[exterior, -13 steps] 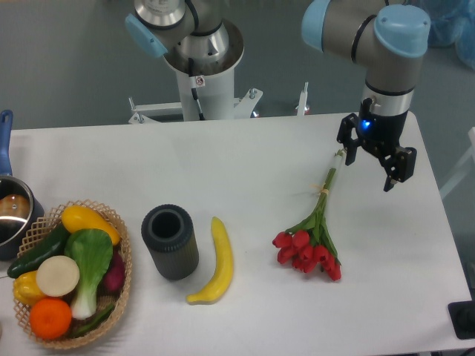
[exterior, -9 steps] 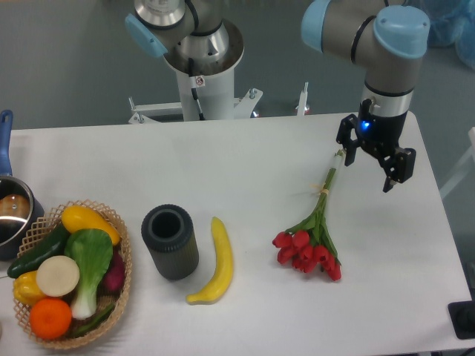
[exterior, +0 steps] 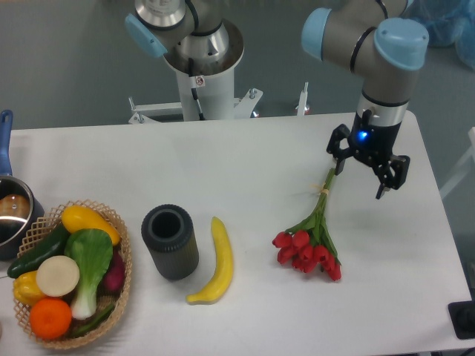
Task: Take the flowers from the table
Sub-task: 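Move the open gripper down toward the red tulip stems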
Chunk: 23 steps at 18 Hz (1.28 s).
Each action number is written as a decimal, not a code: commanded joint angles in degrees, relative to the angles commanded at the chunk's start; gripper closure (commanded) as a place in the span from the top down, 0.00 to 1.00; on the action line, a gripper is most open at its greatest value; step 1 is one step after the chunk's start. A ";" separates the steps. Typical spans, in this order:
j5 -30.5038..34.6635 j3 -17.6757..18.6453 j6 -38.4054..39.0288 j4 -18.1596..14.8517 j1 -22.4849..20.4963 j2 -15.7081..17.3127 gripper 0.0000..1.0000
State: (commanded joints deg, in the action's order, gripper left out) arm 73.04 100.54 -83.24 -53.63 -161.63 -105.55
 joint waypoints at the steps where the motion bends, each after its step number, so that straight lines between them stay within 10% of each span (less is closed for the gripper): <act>1: -0.70 0.79 2.19 1.14 0.00 -0.79 1.00; 23: -1.50 0.54 4.67 -2.45 -0.88 -10.72 1.00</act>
State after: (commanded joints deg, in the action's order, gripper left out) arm 71.54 101.07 -78.57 -56.07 -162.51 -116.28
